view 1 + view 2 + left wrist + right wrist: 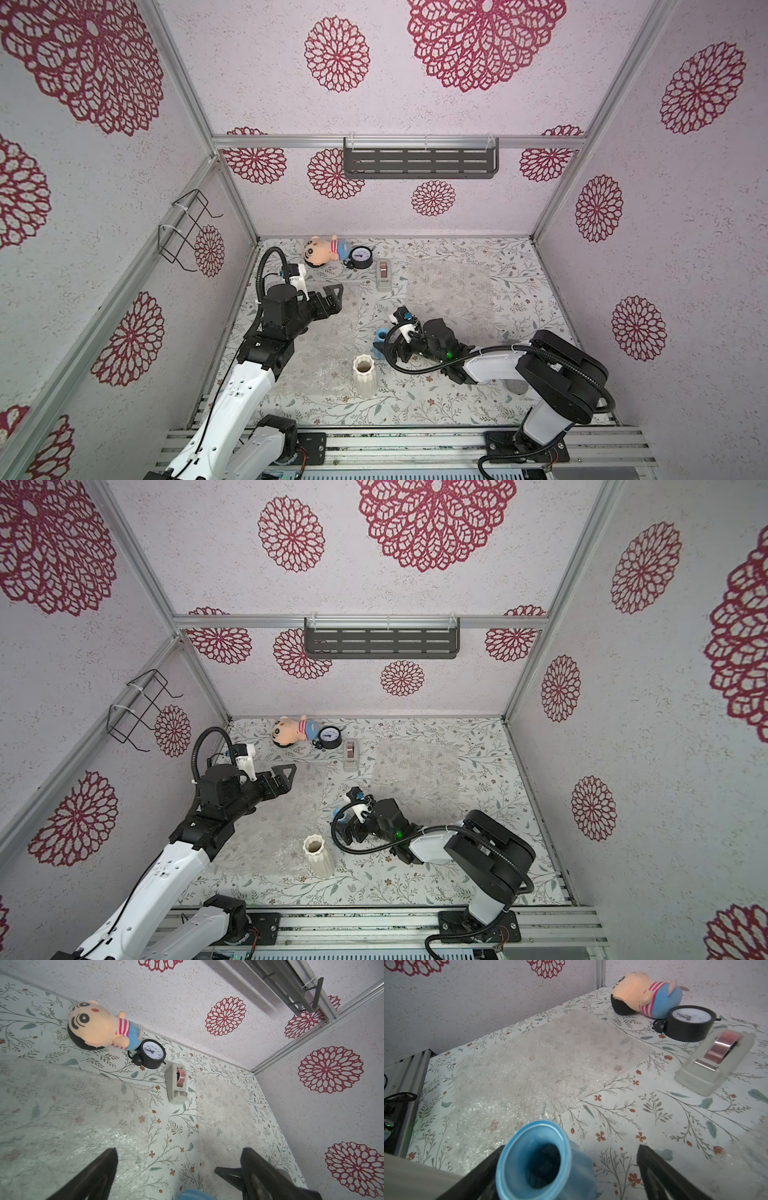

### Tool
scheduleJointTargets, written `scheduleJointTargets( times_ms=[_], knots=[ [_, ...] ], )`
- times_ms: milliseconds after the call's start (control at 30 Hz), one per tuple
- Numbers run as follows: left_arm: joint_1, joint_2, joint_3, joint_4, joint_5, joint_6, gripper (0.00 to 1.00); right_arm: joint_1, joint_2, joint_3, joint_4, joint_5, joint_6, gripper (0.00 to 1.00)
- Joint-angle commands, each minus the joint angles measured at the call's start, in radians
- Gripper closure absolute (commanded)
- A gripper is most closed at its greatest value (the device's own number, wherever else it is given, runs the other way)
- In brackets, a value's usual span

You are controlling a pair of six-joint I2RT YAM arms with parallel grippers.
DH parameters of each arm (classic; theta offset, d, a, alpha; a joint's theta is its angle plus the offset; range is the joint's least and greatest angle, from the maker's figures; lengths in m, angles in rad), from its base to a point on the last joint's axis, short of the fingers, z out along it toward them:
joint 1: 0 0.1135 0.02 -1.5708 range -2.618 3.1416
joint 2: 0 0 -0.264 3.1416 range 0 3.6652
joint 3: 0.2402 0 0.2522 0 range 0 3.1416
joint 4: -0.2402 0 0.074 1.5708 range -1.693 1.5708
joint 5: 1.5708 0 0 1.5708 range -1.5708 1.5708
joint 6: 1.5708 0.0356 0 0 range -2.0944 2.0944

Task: Wrap vases in bubble wrap
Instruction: Pick up the vase from the center of the board.

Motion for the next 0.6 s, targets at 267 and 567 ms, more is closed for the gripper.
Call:
scheduleJointTargets(
  times_ms=[267,567],
  knots=[
    [-0.008,0.0,0.02,-0.005,-0.01,0.019,0.03,0.005,0.107,0.061,0.059,-0.066,-0.06,0.17],
    [-0.008,0.001,0.03,-0.004,-0.004,0.015,0.03,0.005,0.103,0.08,0.025,-0.041,-0.088,0.42]
  ],
)
